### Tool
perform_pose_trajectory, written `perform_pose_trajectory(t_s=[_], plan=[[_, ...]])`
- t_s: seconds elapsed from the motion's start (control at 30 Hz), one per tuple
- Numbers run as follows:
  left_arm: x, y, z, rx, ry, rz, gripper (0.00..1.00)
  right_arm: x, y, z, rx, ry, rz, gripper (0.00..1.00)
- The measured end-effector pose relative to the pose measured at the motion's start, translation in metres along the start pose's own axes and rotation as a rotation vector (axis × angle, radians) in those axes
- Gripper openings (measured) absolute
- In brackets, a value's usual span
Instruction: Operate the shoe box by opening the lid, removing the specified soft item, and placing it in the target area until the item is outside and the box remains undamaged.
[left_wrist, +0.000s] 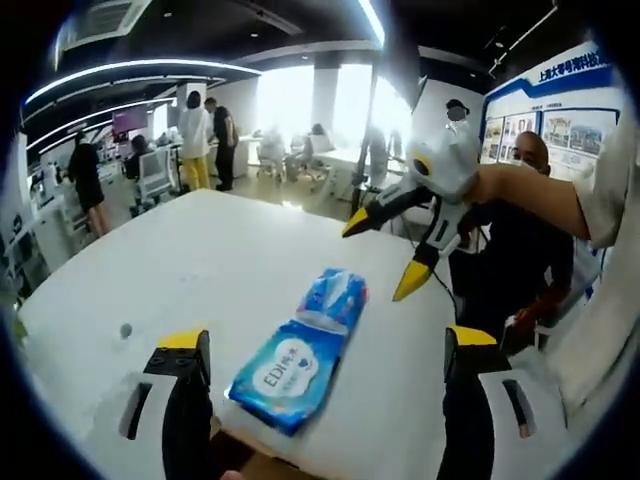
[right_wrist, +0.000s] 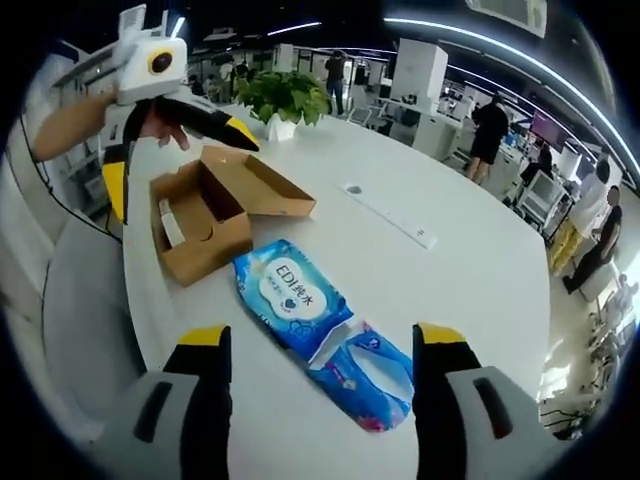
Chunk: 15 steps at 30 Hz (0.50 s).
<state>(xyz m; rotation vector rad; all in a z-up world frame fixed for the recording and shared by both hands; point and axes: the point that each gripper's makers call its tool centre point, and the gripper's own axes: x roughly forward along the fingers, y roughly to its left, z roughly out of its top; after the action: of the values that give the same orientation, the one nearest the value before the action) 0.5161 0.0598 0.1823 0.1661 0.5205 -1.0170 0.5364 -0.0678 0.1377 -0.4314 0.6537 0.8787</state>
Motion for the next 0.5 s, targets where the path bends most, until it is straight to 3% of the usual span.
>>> perform_pose_trajectory(t_s=[0.37, 0.5], plan=[[-0.045, 0.021, -0.014, -0.023, -0.028, 0.092, 0.99, 0.008, 0.027, 0.015, -0.027, -0.012, 0.034, 0.74], [-0.058, 0.022, -0.025, -0.034, -0.013, 0.104, 0.99, 0.012, 0.037, 0.019, -0.038, -0.014, 0.054, 0.74]])
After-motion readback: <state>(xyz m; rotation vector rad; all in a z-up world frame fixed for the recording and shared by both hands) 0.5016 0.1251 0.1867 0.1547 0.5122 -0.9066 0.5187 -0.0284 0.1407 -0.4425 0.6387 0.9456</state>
